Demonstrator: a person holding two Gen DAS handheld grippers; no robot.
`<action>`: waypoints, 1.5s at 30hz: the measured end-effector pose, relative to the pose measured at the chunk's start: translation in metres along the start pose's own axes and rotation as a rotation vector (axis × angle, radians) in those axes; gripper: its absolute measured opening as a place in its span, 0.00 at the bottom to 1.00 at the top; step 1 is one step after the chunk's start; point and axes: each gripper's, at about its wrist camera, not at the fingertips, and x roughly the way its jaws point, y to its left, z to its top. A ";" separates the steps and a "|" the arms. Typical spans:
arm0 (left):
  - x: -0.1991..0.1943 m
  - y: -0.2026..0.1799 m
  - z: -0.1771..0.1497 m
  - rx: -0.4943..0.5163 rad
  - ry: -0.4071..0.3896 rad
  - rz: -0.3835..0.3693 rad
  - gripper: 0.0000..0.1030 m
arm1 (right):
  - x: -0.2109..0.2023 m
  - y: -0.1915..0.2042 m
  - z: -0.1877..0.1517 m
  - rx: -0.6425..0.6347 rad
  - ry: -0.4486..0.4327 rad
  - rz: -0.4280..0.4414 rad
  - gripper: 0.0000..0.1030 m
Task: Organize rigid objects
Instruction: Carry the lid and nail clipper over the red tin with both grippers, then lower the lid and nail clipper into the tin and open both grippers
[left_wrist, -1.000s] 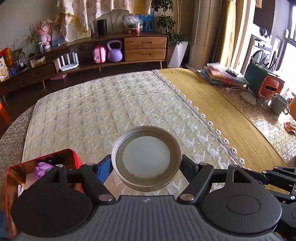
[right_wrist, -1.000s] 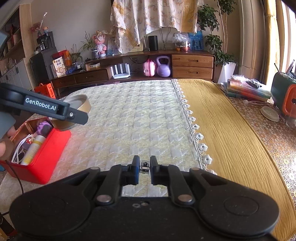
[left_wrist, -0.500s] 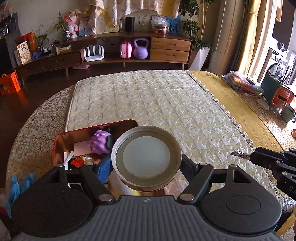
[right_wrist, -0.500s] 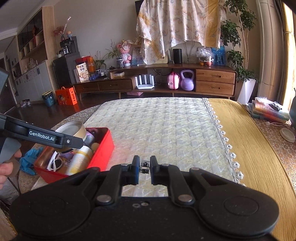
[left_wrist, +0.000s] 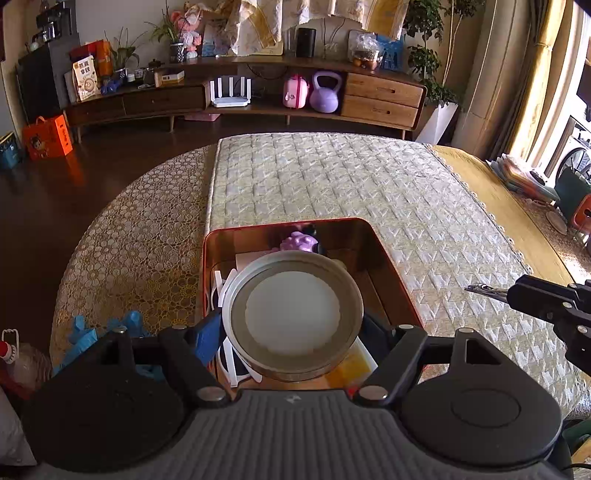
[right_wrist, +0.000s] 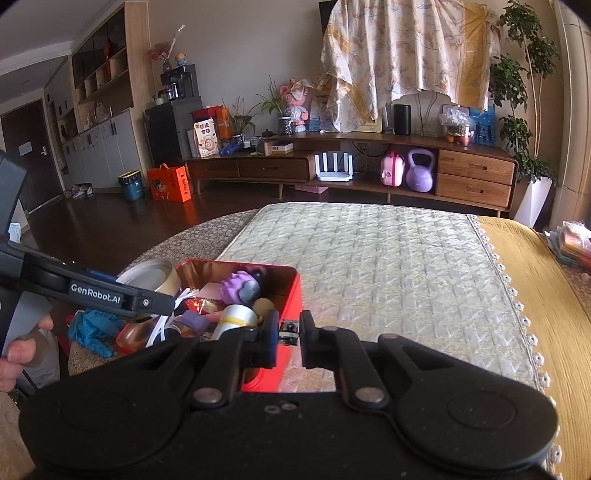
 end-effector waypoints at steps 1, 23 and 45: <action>0.002 0.002 -0.002 0.001 0.006 -0.001 0.75 | 0.005 0.002 0.002 -0.004 0.001 0.004 0.10; 0.051 0.009 -0.027 0.026 0.110 -0.013 0.74 | 0.107 0.029 0.012 -0.074 0.100 0.028 0.10; 0.070 -0.003 -0.031 0.050 0.112 -0.018 0.75 | 0.122 0.032 -0.002 -0.102 0.214 0.003 0.13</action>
